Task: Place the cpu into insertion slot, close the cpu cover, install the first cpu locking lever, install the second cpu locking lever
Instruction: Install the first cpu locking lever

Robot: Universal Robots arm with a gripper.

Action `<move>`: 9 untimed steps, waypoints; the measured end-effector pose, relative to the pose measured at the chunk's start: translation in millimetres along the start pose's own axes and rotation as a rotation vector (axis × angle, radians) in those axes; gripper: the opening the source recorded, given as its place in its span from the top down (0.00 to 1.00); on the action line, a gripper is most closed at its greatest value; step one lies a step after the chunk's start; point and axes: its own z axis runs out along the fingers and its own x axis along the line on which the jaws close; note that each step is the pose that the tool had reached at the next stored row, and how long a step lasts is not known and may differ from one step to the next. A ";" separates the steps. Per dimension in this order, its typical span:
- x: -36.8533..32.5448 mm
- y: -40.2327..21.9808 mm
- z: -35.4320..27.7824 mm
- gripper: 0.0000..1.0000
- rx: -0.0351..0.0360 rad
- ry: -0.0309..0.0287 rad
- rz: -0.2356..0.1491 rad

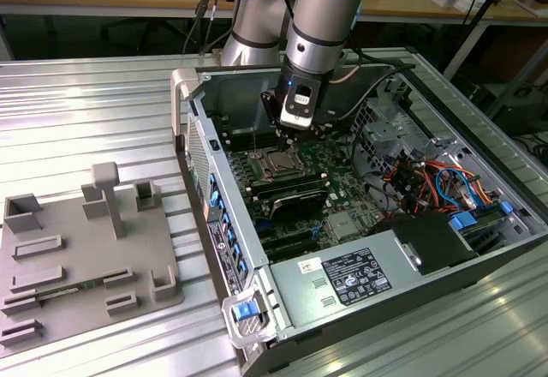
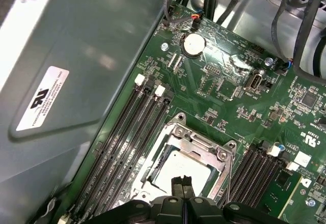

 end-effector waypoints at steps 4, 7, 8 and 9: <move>0.0 0.0 0.0 0.89 0.0000 0.0000 0.000; 0.0 0.0 0.0 0.89 -0.0001 0.0001 0.000; 0.0 0.0 0.0 0.89 0.0000 0.0000 0.000; 0.0 0.0 0.0 0.89 -0.0001 0.0000 0.000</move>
